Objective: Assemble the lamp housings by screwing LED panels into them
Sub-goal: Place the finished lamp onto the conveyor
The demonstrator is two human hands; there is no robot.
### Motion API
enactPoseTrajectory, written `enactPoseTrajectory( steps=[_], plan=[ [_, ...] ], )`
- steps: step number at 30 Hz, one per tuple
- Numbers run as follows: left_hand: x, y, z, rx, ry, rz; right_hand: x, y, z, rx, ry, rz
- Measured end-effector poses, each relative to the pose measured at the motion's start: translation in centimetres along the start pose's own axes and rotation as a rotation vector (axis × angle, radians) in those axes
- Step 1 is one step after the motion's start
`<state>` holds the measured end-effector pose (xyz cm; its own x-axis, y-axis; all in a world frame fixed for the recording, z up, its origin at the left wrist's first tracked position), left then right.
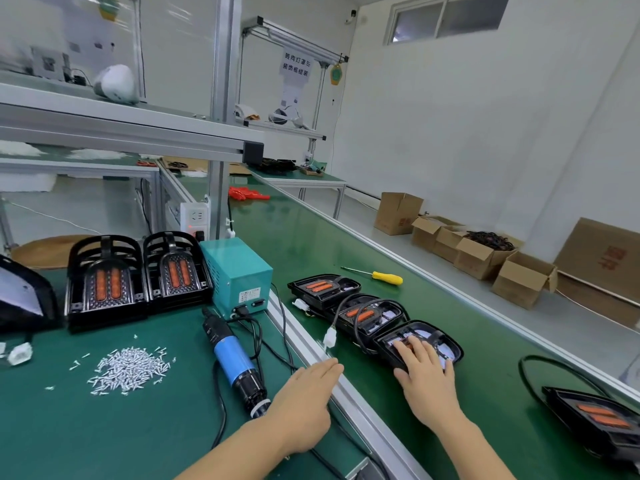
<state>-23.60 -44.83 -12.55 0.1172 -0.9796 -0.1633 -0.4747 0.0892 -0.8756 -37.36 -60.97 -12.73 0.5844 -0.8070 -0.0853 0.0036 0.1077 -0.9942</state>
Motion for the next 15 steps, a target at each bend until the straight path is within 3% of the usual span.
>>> enactPoseTrajectory(
  steps=[6, 9, 15],
  plan=[
    [-1.4, -1.0, 0.1, 0.063, -0.016, -0.014, -0.4, -0.9, 0.3, -0.016, 0.035, 0.078],
    [-2.4, -1.4, 0.8, 0.117, -0.068, -0.02, -0.9, -1.8, 2.8, 0.013, 0.073, 0.019],
    [-4.6, -2.7, 3.0, 0.176, -0.221, -0.114, -2.4, -2.0, 12.1, 0.123, -0.157, 0.029]
  ],
)
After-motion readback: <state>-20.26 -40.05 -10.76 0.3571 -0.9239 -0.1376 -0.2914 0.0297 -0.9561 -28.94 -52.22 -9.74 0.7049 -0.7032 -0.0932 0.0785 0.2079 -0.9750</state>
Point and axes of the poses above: each hand's wrist, its own x-axis towards the middle knuckle, its own y-axis out of the palm, z = x × y, the point moved 4 cm from there along x, towards the middle knuckle, and after that the axes turned 10 degrees about z, right-handed, at the moved point
